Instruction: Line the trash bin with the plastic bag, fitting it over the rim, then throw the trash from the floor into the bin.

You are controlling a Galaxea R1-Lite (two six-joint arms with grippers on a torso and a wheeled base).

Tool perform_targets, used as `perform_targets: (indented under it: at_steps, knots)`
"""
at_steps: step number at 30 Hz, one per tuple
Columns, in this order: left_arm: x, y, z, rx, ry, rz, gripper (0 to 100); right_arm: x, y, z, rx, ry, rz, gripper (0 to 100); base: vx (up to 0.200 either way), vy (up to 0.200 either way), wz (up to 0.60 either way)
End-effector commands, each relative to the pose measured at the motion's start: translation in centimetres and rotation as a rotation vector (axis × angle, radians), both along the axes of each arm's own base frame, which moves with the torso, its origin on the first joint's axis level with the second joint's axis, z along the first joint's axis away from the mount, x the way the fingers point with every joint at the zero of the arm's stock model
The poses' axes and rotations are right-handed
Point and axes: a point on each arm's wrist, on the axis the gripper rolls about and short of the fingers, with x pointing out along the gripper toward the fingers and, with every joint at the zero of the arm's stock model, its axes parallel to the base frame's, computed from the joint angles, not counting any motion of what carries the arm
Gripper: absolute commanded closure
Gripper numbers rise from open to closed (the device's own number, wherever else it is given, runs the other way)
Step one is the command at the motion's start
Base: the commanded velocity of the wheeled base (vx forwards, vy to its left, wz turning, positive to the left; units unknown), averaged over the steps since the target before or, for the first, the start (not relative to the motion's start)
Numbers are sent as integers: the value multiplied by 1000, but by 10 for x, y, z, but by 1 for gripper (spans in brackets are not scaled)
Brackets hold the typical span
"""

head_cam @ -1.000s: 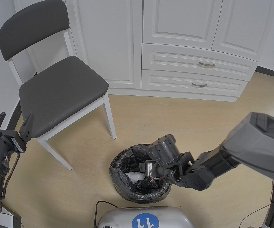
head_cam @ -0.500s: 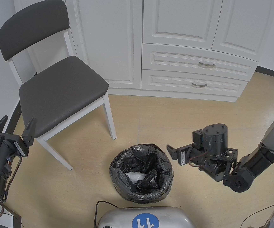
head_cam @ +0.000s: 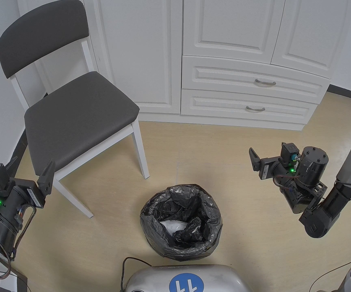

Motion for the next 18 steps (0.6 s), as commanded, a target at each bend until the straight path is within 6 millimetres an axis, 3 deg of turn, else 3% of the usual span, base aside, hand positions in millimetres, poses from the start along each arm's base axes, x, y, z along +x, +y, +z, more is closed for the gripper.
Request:
perform_targets:
  at_steps: [1,5,9,11,12,17,18]
  knots:
    - [5,-3,-3,-10,19,-3,0,2,-12,-29,-40,71,-69,0,0,0,0]
    - [2,-1,3,-19,-15,-3,0,-14,-17,-14,100,49,-112,0,0,0,0]
    - [-7,1,10,-14,-59,-15,0,-36,-28,17,207,-37,-197,0,0,0,0]
    - [-7,0,10,-11,-63,-18,0,-39,-29,19,210,-42,-201,0,0,0,0]
    - [-15,0,19,10,-109,-32,0,-64,-36,37,232,-87,-227,0,0,0,0]
    - [-34,9,40,23,-234,-16,0,-110,-43,63,262,-168,-173,0,0,0,0]
    - [-34,9,40,23,-234,-16,0,-110,-43,63,262,-168,-173,0,0,0,0]
